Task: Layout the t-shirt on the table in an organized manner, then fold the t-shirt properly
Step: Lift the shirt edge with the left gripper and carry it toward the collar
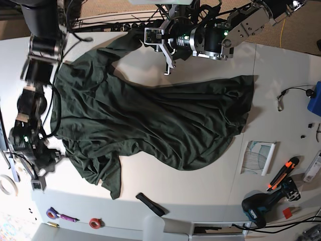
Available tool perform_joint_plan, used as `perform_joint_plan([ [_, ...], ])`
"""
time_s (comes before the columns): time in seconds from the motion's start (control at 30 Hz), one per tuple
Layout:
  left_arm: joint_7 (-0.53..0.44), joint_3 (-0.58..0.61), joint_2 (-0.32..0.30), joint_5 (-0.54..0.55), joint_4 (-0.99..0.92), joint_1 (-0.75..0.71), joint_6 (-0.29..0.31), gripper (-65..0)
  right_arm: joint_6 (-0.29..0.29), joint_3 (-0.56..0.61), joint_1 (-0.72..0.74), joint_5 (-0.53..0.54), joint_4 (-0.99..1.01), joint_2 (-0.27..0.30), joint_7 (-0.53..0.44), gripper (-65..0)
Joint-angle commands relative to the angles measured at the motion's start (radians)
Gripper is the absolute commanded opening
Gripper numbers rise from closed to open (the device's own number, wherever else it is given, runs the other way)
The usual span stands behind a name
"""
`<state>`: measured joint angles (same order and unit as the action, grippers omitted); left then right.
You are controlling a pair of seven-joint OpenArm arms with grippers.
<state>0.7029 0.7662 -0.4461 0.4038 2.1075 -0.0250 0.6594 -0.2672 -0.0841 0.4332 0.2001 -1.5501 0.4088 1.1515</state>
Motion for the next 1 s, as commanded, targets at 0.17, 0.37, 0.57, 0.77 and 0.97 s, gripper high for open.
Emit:
perform_joint_plan([
  [0.17, -0.023, 0.001, -0.003, 0.019, 0.015, 0.006, 0.003, -65.0, 0.063, -0.005, -0.233, -0.141, -0.125, 0.042, 0.084, -65.0],
  [0.37, -0.024, 0.001, -0.002, 0.031, 0.015, 0.006, 0.003, -65.0, 0.089, -0.003, -0.41, -0.135, -0.117, 0.028, 0.06, -65.0],
  [0.57, -0.023, 0.001, -0.002, 0.031, 0.015, 0.006, 0.003, -65.0, 0.088, -0.003, -0.355, -0.111, 0.119, 0.012, -0.071, -65.0],
  [0.77, -0.023, 0.001, -0.003, 0.031, 0.015, 0.005, 0.003, -65.0, 0.042, -0.003, -0.175, -0.111, 0.432, 0.009, -0.196, -65.0],
  [0.97, -0.023, 0.001, -0.003, 0.03, 0.015, 0.006, 0.004, -65.0, 0.031, -0.003, -0.043, -0.111, 0.494, 0.01, -0.238, -65.0],
])
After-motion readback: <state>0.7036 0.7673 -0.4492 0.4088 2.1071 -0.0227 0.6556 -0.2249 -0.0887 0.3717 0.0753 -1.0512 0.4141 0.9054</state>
